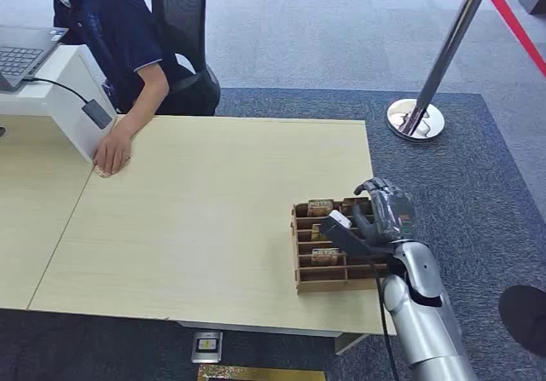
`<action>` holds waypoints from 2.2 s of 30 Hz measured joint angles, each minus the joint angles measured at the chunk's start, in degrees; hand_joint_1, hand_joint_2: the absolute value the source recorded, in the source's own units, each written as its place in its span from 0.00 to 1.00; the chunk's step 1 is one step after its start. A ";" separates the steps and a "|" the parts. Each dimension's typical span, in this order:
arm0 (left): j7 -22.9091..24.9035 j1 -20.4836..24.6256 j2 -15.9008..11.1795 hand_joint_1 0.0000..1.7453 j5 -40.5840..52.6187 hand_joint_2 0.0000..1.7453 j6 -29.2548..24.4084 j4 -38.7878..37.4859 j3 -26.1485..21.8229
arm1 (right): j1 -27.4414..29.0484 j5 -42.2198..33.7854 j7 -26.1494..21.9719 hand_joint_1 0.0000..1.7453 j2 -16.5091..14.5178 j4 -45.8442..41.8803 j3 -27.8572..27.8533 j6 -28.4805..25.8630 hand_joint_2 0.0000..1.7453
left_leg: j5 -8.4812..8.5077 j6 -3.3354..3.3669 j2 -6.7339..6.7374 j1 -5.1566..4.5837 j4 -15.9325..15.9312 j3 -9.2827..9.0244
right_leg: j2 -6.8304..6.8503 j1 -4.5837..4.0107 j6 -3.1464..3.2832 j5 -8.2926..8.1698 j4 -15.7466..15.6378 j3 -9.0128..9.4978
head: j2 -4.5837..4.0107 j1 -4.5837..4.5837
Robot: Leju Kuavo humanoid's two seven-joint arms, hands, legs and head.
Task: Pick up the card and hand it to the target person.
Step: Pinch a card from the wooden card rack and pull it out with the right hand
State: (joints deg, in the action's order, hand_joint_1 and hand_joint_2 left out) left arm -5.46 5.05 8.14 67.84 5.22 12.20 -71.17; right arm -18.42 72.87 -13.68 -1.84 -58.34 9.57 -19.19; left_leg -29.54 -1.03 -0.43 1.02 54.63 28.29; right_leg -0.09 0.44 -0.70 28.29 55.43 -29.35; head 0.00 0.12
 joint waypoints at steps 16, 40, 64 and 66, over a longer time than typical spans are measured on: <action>-0.13 -0.42 -0.02 0.00 0.54 0.00 -0.15 0.00 0.13 | 0.60 0.09 0.43 0.55 0.44 -0.57 -0.02 0.07 1.00 | 0.00 0.00 0.00 0.00 0.00 0.01 | 0.00 0.00 0.00 0.00 0.00 -0.02 | 0.00 -0.01; -0.43 -0.86 -0.08 0.00 1.13 0.00 -0.07 0.00 0.28 | 1.48 -0.28 0.33 1.00 1.07 -1.42 -0.31 -0.34 1.00 | 0.00 0.00 0.00 0.01 0.00 0.00 | 0.00 0.00 0.00 0.00 -0.01 -0.02 | -0.01 -0.01; -0.65 -1.12 -0.38 0.00 -0.01 0.00 -0.04 0.02 0.15 | 8.23 -2.90 -2.24 1.00 2.92 -17.61 -1.02 3.11 1.00 | -0.08 -0.06 0.00 0.01 -0.01 0.06 | 0.00 0.00 0.06 0.09 -0.01 -0.08 | -0.01 0.00; -0.66 -1.13 -0.45 0.00 -0.11 0.00 0.01 0.02 0.09 | 8.93 -3.29 -2.86 1.00 3.23 -20.22 -1.00 4.08 1.00 | -0.09 -0.06 0.00 0.01 -0.01 0.06 | 0.00 0.00 0.07 0.10 -0.01 -0.09 | -0.01 0.00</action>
State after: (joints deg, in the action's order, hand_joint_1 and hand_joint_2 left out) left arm -6.13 3.93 7.69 67.73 5.24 12.22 -71.07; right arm -9.49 69.58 -16.54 1.39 -78.56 8.58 -15.11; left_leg -29.62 -1.09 -0.44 1.03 54.62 28.35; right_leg -0.09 0.43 -0.63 28.39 55.43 -29.43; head -0.01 0.12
